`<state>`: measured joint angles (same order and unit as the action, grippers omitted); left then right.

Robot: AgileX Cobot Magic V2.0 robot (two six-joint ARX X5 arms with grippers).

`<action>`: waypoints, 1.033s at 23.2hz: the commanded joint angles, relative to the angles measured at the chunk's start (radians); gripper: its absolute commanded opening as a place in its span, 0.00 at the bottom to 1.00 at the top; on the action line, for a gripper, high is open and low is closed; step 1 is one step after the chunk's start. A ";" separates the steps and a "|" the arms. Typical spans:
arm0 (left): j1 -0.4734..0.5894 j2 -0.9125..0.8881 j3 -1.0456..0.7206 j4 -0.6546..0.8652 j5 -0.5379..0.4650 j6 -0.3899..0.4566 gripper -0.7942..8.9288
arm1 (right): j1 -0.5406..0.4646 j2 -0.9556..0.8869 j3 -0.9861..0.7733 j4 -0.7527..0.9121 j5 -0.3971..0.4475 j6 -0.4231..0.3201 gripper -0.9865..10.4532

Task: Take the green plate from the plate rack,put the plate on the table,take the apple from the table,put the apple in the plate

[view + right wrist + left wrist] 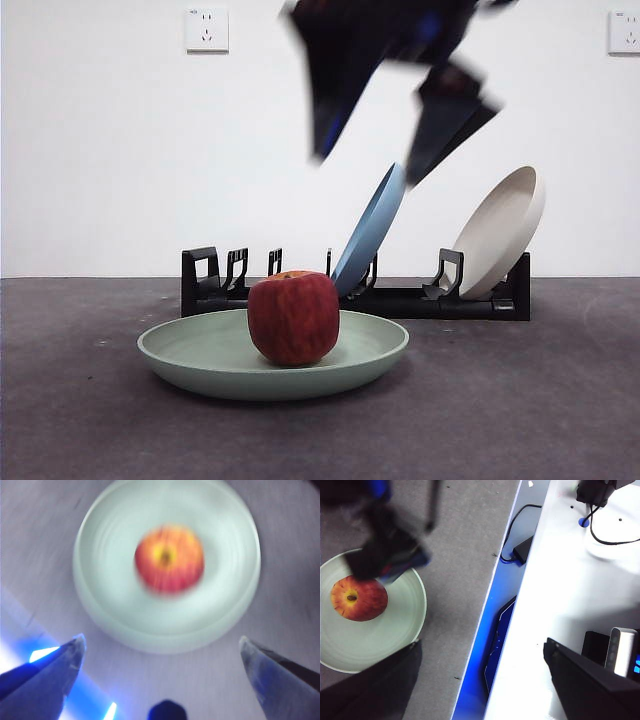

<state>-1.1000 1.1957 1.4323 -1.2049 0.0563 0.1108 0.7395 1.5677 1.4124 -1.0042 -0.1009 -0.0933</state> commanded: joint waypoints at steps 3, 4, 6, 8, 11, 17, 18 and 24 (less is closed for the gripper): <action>0.002 0.001 -0.002 -0.002 0.001 -0.008 0.50 | 0.003 -0.219 0.003 -0.212 -0.004 0.027 0.61; 0.002 0.001 -0.002 -0.002 0.002 -0.008 0.50 | 0.003 -0.268 0.003 -0.247 -0.005 0.036 0.57; 0.002 0.001 -0.002 -0.001 0.001 -0.008 0.50 | 0.003 -0.346 0.002 -0.289 -0.005 0.051 0.55; 0.002 0.001 -0.002 -0.001 0.001 -0.008 0.50 | 0.003 -0.399 0.003 -0.319 -0.005 0.062 0.55; 0.002 0.001 -0.002 -0.001 0.001 -0.014 0.50 | 0.003 -0.467 0.002 -0.368 -0.006 0.080 0.55; 0.002 0.001 -0.002 -0.003 0.001 -0.015 0.47 | 0.003 -0.565 0.002 -0.370 -0.079 0.100 0.17; 0.002 0.001 -0.002 -0.004 0.001 -0.015 0.39 | 0.003 -0.575 0.002 -0.370 -0.098 0.100 0.09; 0.002 0.001 -0.002 -0.005 0.001 -0.034 0.07 | 0.003 -0.596 0.002 -0.370 -0.117 0.099 0.08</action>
<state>-1.1000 1.1957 1.4326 -1.2076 0.0563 0.0929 0.7403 0.9710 1.4136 -1.3567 -0.2138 -0.0032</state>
